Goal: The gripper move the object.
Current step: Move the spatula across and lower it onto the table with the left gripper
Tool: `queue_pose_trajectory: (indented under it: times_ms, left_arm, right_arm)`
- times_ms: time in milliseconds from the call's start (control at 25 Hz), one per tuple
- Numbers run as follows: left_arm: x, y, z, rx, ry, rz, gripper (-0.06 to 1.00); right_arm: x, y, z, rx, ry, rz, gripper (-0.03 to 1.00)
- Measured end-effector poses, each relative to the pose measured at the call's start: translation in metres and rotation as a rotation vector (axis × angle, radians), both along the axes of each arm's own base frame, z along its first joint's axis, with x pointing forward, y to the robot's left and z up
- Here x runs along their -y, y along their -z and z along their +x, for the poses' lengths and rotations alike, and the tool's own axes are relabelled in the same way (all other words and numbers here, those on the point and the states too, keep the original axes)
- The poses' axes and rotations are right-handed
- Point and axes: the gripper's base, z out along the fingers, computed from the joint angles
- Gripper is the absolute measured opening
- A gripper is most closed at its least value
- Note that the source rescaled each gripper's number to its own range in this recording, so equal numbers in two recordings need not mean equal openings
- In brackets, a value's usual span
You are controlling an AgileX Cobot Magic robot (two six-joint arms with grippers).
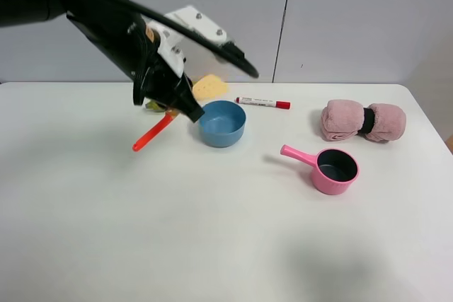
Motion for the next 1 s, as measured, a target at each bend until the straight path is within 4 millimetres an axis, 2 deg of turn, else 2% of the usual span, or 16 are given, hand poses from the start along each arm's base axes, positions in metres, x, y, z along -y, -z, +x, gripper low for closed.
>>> queue_pose_trajectory:
  times_ms: [120, 240, 400, 720, 840, 1000]
  left_arm:
    - [0.013, -0.024, 0.012, 0.067, 0.005, -0.050, 0.00]
    - [0.030, -0.038, 0.025, 0.106, 0.010, -0.103, 0.00]
    - [0.060, -0.041, 0.042, 0.131, 0.020, -0.184, 0.00]
    - [0.126, -0.017, 0.066, 0.127, 0.040, -0.368, 0.00]
    - [0.138, -0.002, 0.076, 0.143, 0.029, -0.397, 0.00]
    - [0.149, 0.028, 0.090, 0.151, -0.013, -0.420, 0.00]
  right_arm:
    - [0.000, 0.000, 0.000, 0.000, 0.000, 0.000, 1.00]
    - [0.000, 0.000, 0.000, 0.000, 0.000, 0.000, 1.00]
    - [0.000, 0.000, 0.000, 0.000, 0.000, 0.000, 1.00]
    - [0.000, 0.000, 0.000, 0.000, 0.000, 0.000, 1.00]
    - [0.000, 0.000, 0.000, 0.000, 0.000, 0.000, 1.00]
    - [0.000, 0.000, 0.000, 0.000, 0.000, 0.000, 1.00]
